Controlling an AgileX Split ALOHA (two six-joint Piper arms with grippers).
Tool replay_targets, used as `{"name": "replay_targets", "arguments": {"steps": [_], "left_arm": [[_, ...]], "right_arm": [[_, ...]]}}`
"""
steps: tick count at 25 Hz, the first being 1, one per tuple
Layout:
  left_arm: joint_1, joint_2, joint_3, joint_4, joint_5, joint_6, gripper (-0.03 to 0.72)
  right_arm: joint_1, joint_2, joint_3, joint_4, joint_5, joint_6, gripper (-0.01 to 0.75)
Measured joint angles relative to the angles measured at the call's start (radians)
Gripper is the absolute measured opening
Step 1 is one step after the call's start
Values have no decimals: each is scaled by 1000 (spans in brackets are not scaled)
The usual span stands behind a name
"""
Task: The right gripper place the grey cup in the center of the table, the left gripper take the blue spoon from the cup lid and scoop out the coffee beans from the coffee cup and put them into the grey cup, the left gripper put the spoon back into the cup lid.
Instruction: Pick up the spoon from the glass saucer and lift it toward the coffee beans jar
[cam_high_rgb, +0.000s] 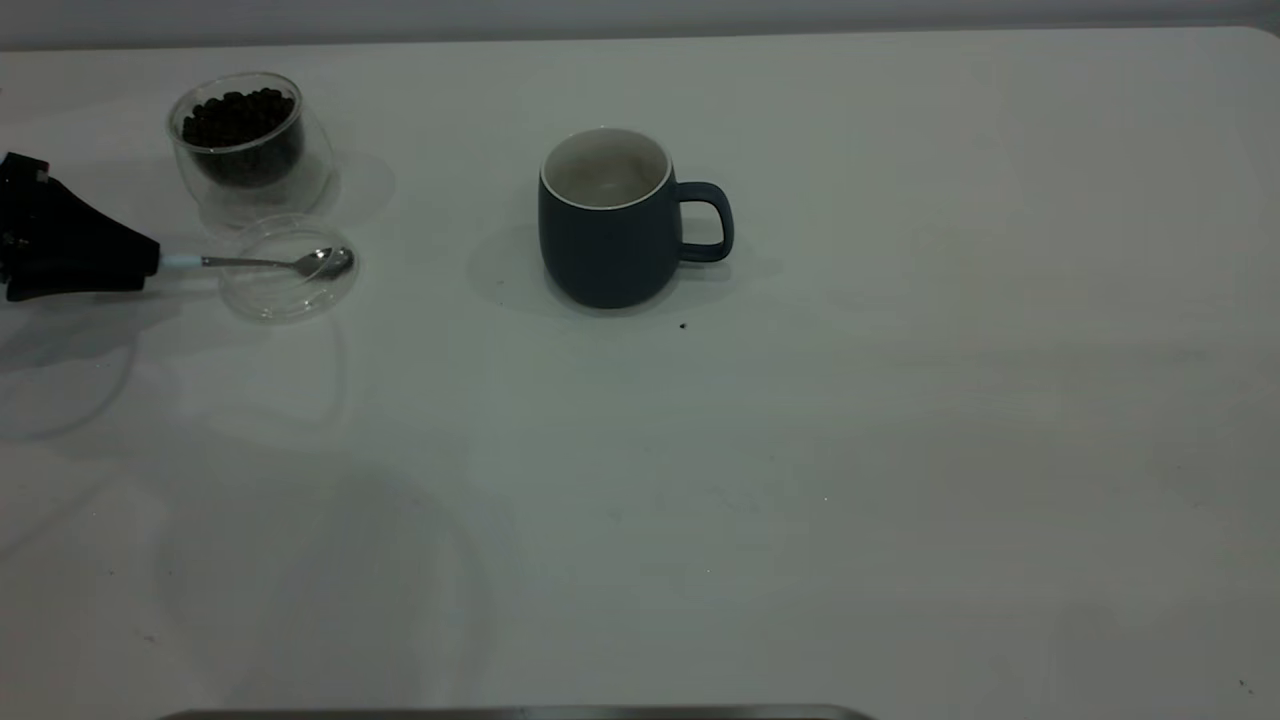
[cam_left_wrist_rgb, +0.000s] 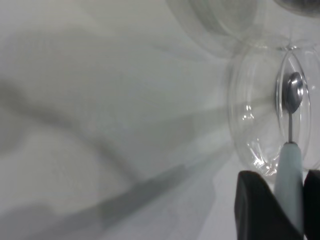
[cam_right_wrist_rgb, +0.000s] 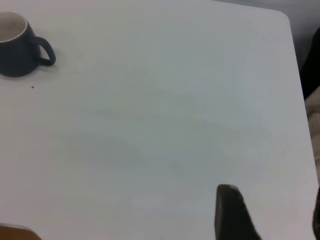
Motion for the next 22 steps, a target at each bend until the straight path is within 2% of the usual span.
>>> {"name": "replay_targets", "arguments": {"steps": [4, 15, 22], "left_arm": [[0, 0, -2, -7, 49, 0, 159], [2, -67, -3, 36, 94, -65, 134], [3, -140, -3, 240, 214, -201, 134]], "right_arm": [[0, 0, 0, 0, 0, 0, 358], [0, 0, 0, 0, 0, 0, 358], [0, 0, 0, 0, 0, -1, 358]]}}
